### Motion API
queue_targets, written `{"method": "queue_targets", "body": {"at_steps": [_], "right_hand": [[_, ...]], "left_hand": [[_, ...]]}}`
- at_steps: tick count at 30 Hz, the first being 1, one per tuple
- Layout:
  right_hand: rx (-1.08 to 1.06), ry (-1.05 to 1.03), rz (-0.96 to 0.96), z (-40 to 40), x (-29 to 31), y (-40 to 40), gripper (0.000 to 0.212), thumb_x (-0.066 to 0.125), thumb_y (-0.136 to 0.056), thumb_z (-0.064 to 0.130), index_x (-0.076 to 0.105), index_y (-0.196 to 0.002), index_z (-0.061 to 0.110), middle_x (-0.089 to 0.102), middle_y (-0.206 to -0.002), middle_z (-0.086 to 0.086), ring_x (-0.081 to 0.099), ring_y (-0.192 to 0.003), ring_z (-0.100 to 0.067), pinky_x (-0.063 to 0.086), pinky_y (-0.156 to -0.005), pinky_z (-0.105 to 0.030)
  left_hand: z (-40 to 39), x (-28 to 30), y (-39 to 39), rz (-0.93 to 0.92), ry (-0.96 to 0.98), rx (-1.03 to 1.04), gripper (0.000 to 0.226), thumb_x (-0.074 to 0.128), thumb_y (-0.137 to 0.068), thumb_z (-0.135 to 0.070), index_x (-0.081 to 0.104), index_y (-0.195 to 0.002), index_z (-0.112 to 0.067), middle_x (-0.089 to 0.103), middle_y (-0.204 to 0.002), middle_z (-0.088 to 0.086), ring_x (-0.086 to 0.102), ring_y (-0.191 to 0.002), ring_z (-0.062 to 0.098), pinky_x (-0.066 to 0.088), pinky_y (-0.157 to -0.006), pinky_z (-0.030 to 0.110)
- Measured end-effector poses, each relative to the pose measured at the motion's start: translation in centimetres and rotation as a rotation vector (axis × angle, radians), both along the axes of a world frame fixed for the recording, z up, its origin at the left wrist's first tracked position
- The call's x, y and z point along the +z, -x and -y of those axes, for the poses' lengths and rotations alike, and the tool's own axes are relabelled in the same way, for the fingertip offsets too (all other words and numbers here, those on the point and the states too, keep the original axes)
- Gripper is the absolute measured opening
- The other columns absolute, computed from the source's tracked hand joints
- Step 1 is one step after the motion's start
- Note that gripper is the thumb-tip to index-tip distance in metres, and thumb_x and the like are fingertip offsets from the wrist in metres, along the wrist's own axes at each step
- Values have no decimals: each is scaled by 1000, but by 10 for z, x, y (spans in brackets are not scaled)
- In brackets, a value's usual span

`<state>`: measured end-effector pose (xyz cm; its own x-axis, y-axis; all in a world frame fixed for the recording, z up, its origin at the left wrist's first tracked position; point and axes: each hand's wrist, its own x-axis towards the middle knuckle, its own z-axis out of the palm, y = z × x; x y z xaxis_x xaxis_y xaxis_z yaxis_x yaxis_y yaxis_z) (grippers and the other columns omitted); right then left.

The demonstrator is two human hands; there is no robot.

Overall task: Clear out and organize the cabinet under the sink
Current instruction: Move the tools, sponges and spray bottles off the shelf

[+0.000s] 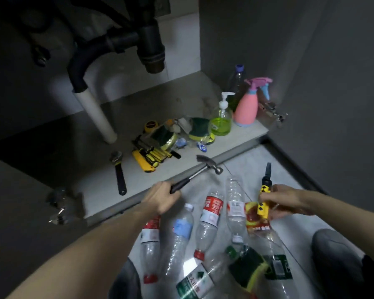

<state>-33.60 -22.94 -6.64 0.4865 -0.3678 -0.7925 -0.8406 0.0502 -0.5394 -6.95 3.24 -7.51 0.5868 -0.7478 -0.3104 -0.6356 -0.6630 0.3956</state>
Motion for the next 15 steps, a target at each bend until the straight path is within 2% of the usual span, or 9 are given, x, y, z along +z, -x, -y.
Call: {"method": "queue_targets", "body": {"at_steps": [2, 4, 5, 8, 11, 13, 15], "right_hand": [[81, 259, -135, 11, -16, 11, 28, 72, -76, 35, 60, -83, 11, 69, -72, -8, 65, -59, -22, 47, -54, -23], [296, 568, -346, 20, -29, 17, 48, 73, -74, 55, 54, -95, 16, 65, -85, -2, 64, -72, -21, 46, -62, -25], [375, 651, -409, 22, -35, 19, 54, 72, -71, 60, 51, -99, 19, 61, -89, -1, 62, -77, -21, 46, -64, -27], [393, 654, -441, 26, -56, 23, 57, 77, -66, 58, 50, -99, 21, 58, -87, 3, 60, -76, -16, 46, -59, -26], [358, 649, -447, 25, -77, 27, 54, 80, -68, 56, 53, -97, 20, 59, -83, 4, 62, -77, -14, 51, -62, -24], [329, 666, -420, 21, -92, 30, 48, 74, -76, 54, 54, -99, 16, 61, -84, 3, 64, -78, -16, 53, -66, -26], [274, 713, -395, 16, -106, 33, 47, 64, -83, 53, 49, -104, 13, 60, -89, 0, 62, -81, -21, 48, -66, -28]], "left_hand": [[9, -20, 13, -8, -56, -38, 21, 56, -87, -42, 55, -81, -22, 64, -79, 6, 63, -76, 29, 34, -56, 31], [14, -36, 18, -17, -73, -48, 22, 56, -90, -43, 51, -80, -24, 62, -75, 2, 61, -69, 24, 34, -54, 31], [15, -43, 18, -5, -79, -59, 22, 54, -92, -44, 51, -82, -25, 63, -76, 1, 60, -67, 22, 35, -54, 31], [18, -62, 15, 46, -105, -121, 23, 48, -95, -49, 54, -94, -27, 63, -81, 0, 58, -66, 17, 35, -54, 31], [24, -75, 8, 63, -138, -128, 23, 48, -97, -48, 53, -93, -26, 62, -81, 1, 58, -69, 19, 34, -57, 32], [26, -83, 4, 54, -167, -101, 26, 48, -97, -48, 54, -91, -24, 63, -83, 3, 59, -73, 21, 35, -58, 32], [26, -90, 2, 21, -195, -52, 27, 49, -97, -48, 55, -91, -23, 64, -84, 4, 61, -75, 21, 35, -57, 31]]}}
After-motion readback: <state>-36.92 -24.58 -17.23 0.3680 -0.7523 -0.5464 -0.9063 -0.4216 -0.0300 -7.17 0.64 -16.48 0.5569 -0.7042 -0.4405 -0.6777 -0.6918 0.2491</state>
